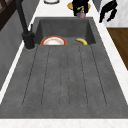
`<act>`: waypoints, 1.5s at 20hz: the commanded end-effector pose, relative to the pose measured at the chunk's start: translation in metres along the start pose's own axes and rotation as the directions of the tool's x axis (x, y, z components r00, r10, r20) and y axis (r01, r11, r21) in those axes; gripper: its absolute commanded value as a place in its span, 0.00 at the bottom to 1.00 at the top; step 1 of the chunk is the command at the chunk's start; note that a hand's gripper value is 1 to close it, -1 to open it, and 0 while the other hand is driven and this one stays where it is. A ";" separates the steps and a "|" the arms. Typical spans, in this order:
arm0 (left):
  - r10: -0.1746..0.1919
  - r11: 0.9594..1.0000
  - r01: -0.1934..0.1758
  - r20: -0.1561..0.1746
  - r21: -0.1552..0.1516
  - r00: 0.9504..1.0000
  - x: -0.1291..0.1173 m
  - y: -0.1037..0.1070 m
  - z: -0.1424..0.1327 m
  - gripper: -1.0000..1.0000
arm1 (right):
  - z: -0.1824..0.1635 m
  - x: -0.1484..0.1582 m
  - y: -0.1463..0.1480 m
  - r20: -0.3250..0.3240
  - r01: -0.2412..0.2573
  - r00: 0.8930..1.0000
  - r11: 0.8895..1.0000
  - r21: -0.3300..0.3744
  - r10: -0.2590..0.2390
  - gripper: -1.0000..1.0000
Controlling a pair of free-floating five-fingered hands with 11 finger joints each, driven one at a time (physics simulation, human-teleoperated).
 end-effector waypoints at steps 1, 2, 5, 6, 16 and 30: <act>0.046 0.997 -0.041 0.083 -0.067 0.995 -0.024 -0.023 0.003 1.00 | 0.000 0.000 0.000 0.000 0.000 1.000 1.000 0.000 0.000 0.50; 0.049 0.997 -0.043 0.085 -0.067 0.995 -0.031 -0.029 0.004 1.00 | 0.000 0.000 0.000 0.000 0.000 1.000 1.000 0.000 0.000 0.50; 0.049 0.997 -0.043 0.085 -0.069 0.995 -0.050 -0.048 0.007 1.00 | 0.000 0.000 0.000 0.000 0.000 1.000 1.000 0.000 0.000 0.50; 0.042 0.997 -0.037 0.077 -0.065 0.996 -0.059 -0.053 0.008 1.00 | 0.000 0.000 0.000 0.000 0.000 1.000 1.000 0.000 0.000 0.50; -0.005 0.998 0.009 0.063 -0.063 0.998 -0.124 -0.120 0.005 1.00 | 0.000 0.000 0.000 0.000 0.000 1.000 1.000 0.000 0.000 0.50; -0.018 0.997 0.022 0.045 -0.080 0.999 -0.211 -0.148 -0.035 1.00 | 0.000 0.000 0.000 0.000 0.000 1.000 1.000 0.000 0.000 0.50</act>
